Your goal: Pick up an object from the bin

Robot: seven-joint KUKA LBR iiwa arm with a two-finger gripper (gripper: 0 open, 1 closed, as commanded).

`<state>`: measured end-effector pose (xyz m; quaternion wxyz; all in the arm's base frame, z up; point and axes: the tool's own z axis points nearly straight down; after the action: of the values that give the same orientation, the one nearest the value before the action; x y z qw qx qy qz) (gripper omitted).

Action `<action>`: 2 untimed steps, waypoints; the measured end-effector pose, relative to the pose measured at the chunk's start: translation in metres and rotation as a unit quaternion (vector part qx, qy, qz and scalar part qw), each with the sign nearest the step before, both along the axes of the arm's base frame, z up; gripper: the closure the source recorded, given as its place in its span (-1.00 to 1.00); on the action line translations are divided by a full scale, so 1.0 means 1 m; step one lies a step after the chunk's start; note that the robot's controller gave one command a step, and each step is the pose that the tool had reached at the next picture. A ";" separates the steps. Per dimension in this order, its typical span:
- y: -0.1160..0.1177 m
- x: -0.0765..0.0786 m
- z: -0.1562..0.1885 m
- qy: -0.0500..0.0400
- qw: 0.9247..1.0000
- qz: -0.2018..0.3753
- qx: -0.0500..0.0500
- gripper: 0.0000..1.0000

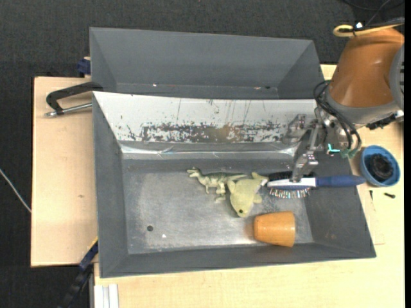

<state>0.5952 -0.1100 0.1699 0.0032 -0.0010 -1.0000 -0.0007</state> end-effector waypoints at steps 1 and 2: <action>-0.009 -0.003 -0.100 -0.005 1.000 0.005 0.001 -1.00; -0.008 -0.002 -0.098 -0.006 1.000 0.006 0.001 1.00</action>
Offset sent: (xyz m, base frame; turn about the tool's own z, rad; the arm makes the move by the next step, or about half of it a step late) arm -0.0043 -0.0104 -0.0999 -0.0124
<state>0.5934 -0.1176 0.0723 -0.0032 0.0054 -1.0000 -0.0016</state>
